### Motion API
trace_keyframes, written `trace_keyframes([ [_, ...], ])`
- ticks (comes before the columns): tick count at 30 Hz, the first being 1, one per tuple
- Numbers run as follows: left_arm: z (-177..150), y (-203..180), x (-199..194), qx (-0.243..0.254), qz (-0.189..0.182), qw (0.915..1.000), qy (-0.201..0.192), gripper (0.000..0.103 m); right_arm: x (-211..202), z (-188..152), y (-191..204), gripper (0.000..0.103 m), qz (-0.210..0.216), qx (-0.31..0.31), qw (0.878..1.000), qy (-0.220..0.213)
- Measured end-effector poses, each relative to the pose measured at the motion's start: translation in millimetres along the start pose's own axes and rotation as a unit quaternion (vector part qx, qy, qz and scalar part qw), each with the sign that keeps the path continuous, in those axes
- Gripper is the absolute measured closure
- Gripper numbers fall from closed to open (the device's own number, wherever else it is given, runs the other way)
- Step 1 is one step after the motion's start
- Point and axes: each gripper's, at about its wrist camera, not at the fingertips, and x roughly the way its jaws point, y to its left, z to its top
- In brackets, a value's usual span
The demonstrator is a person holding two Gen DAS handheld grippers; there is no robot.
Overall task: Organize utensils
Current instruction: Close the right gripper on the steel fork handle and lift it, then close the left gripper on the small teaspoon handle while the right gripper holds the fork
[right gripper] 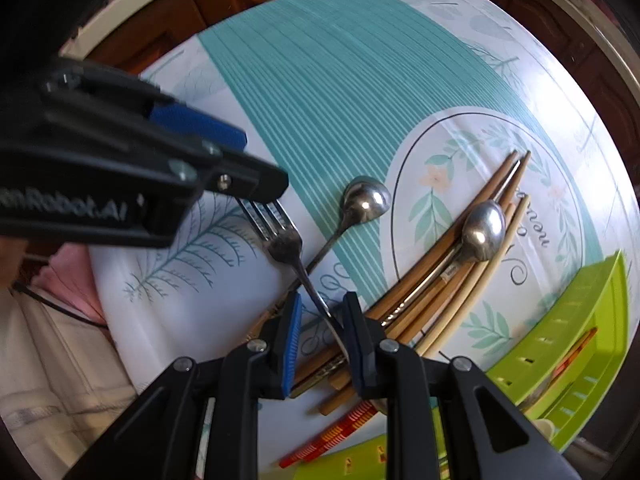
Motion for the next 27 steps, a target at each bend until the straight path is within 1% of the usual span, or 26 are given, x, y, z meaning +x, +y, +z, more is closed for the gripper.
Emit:
trace_keyframes([
  [1, -0.4, 0.9, -1.8, 0.001, 0.004, 1.0, -0.001, 0.065, 2.2, 2.4, 6.8, 0.082, -0.013, -0.017, 1.0, 0.002],
  [2, -0.6, 1.5, -3.4, 0.001, 0.008, 1.0, -0.004, 0.065, 2.2, 2.4, 6.8, 0.083, -0.013, -0.017, 1.0, 0.002],
  [6, -2.0, 6.1, -11.6, 0.001, 0.009, 0.9999, -0.012, 0.065, 5.8, 3.7, 13.2, 0.095, -0.021, -0.018, 1.0, -0.002],
  [7, -2.1, 7.0, -14.5, 0.002, 0.01, 0.9998, -0.015, 0.065, 6.1, 3.1, 13.2, 0.098, -0.017, -0.011, 1.0, -0.005],
  [9, -2.5, 6.5, -19.6, 0.006, 0.014, 0.9997, -0.021, 0.065, 6.6, 0.7, 7.2, 0.098, -0.003, 0.028, 0.999, -0.016],
  [10, -2.7, 6.4, -21.8, 0.007, 0.015, 0.9996, -0.023, 0.065, 6.6, 0.7, 7.2, 0.099, -0.003, 0.028, 0.999, -0.016],
  [12, -2.9, 5.9, -26.1, 0.01, 0.014, 0.9995, -0.027, 0.065, 5.9, -2.7, 0.9, 0.099, 0.013, 0.058, 0.998, -0.027],
  [13, -3.0, 5.2, -27.5, 0.011, 0.013, 0.9995, -0.028, 0.065, 3.8, -6.3, -5.8, 0.099, 0.028, 0.088, 0.995, -0.042],
  [14, -3.2, 4.5, -28.6, 0.012, 0.012, 0.9994, -0.029, 0.065, 1.7, -8.0, -8.4, 0.099, 0.035, 0.102, 0.993, -0.052],
  [15, -3.4, 4.5, -31.1, 0.015, 0.012, 0.9994, -0.03, 0.065, 1.7, -8.0, -8.4, 0.099, 0.035, 0.102, 0.993, -0.052],
  [18, -3.8, -0.5, -29.9, 0.021, 0.012, 0.9993, -0.028, 0.065, -10.3, -16.0, -19.3, 0.099, 0.049, 0.132, 0.987, -0.083],
  [20, -3.4, -3.0, -26.7, 0.022, 0.013, 0.9994, -0.022, 0.065, -19.5, -15.0, -30.7, 0.099, 0.057, 0.147, 0.982, -0.102],
  [21, -1.3, -7.2, -21.2, 0.023, 0.013, 0.9995, -0.019, 0.065, -23.8, -16.1, -34.2, 0.099, 0.057, 0.155, 0.98, -0.112],
  [22, -0.8, -9.2, -18.3, 0.024, 0.012, 0.9995, -0.015, 0.065, -30.5, -22.7, -40.0, 0.099, 0.062, 0.176, 0.974, -0.126],
  [23, -0.4, -11.4, -15.2, 0.026, 0.012, 0.9995, -0.011, 0.065, -30.5, -22.7, -40.0, 0.099, 0.062, 0.176, 0.974, -0.126],
  [25, 0.3, -17.8, -6.8, 0.031, 0.011, 0.9995, 0.0, 0.065, -35.9, -23.4, -45.0, 0.099, 0.067, 0.204, 0.967, -0.136],
  [26, 0.6, -21.3, -2.1, 0.033, 0.011, 0.9994, 0.007, 0.065, -40.3, -28.3, -55.5, 0.099, 0.067, 0.239, 0.958, -0.143],
  [27, 0.5, -24.8, 2.4, 0.034, 0.011, 0.9993, 0.014, 0.065, -40.3, -28.3, -55.5, 0.099, 0.067, 0.239, 0.958, -0.143],
])
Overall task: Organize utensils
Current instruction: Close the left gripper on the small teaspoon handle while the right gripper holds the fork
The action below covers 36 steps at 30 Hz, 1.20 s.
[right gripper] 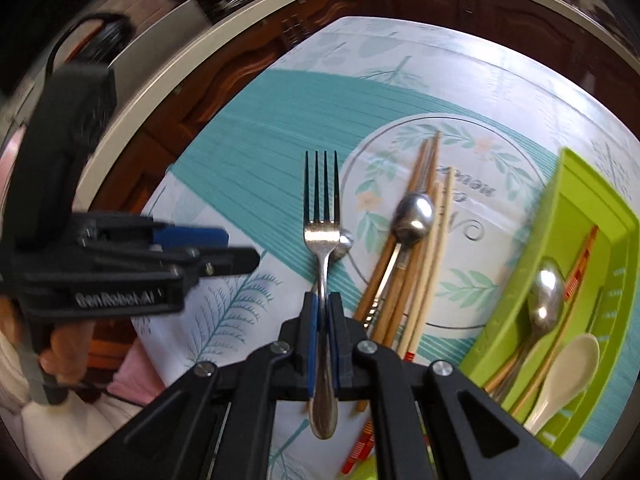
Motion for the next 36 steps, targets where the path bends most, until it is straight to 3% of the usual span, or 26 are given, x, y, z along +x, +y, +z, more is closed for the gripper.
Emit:
trace_keyframes([
  [9, 5.3, -39.4, 25.3, 0.027, 0.044, 0.9984, 0.025, 0.072, -10.3, -4.9, -19.9, 0.099, 0.006, 0.094, 0.995, -0.033],
  [18, -0.7, -66.0, 44.6, 0.036, 0.08, 0.9947, 0.053, 0.076, -31.3, -22.6, -41.4, 0.099, 0.011, 0.115, 0.992, -0.042],
  [31, -18.7, -106.5, 55.0, 0.067, 0.14, 0.9872, 0.037, 0.081, -38.3, -30.7, -53.6, 0.099, 0.022, 0.13, 0.99, -0.052],
  [36, -20.6, -112.4, 56.2, 0.068, 0.138, 0.9874, 0.038, 0.097, -41.1, -33.9, -58.3, 0.099, 0.025, 0.137, 0.989, -0.055],
])
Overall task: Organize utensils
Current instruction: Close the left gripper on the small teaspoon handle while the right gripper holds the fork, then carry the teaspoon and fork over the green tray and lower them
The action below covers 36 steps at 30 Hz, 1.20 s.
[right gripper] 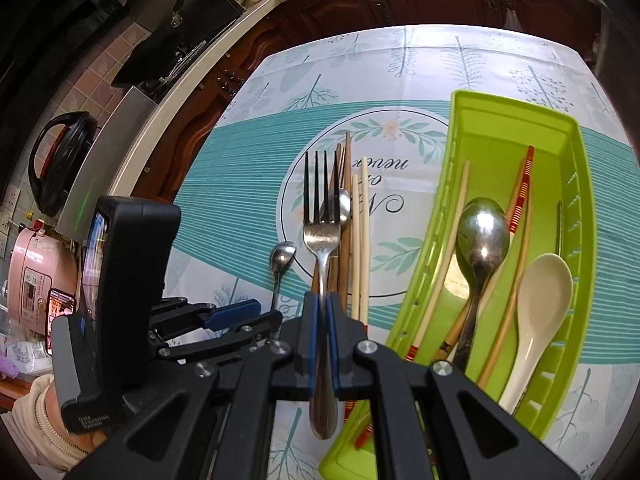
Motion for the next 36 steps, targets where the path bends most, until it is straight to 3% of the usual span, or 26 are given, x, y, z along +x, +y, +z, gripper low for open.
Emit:
trace_keyframes([
  [18, -9.4, 44.5, -0.9, -0.035, -0.06, 0.9975, -0.016, 0.101, -5.7, -2.9, -3.0, 0.099, 0.008, 0.012, 1.0, -0.008],
  [27, -7.7, 55.8, -31.0, -0.034, -0.079, 0.9957, -0.036, 0.101, -10.3, -4.4, -3.7, 0.099, 0.01, 0.014, 1.0, -0.012],
  [36, -7.7, 52.2, -61.0, -0.031, -0.127, 0.9898, -0.058, 0.101, -22.8, -4.6, -8.5, 0.099, 0.012, 0.034, 0.999, -0.02],
])
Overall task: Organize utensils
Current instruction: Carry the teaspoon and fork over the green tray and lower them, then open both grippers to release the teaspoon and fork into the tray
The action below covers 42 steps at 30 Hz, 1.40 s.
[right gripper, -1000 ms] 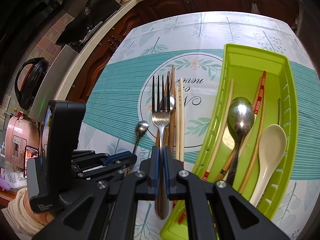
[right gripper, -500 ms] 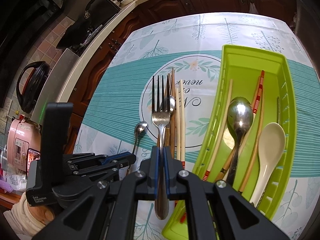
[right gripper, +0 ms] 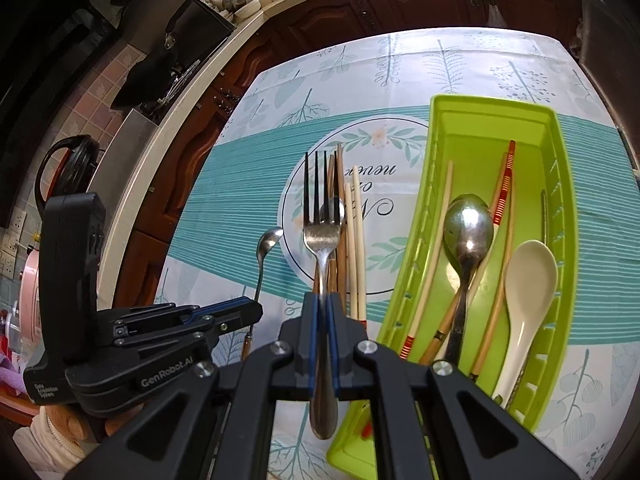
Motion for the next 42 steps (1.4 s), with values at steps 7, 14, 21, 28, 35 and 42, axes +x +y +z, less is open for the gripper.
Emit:
trace_keyframes([
  [7, 10.5, -32.3, -9.3, 0.024, -0.031, 0.9992, -0.007, 0.101, -18.4, -0.4, -15.5, 0.099, -0.01, 0.029, 0.999, -0.015],
  [14, 20.2, -95.3, 0.1, 0.085, -0.052, 0.9949, -0.016, 0.101, -31.7, -5.2, -52.4, 0.099, -0.067, 0.082, 0.994, -0.031],
  [21, 22.4, -129.7, 43.9, 0.1, -0.058, 0.9932, 0.006, 0.101, -24.2, -13.1, -77.6, 0.098, -0.092, 0.113, 0.989, -0.015],
  [28, 13.6, -130.2, 63.5, 0.111, -0.056, 0.9921, 0.02, 0.101, -16.5, -15.9, -78.4, 0.097, -0.114, 0.106, 0.988, 0.001],
  [35, -2.2, -133.1, 36.5, 0.152, -0.038, 0.9875, -0.015, 0.092, -23.4, -21.9, -70.9, 0.097, -0.123, 0.099, 0.987, -0.009],
  [42, -7.6, -111.5, 9.6, 0.141, -0.017, 0.9886, -0.051, 0.058, -34.1, -30.6, -59.2, 0.097, -0.129, 0.095, 0.987, -0.026],
])
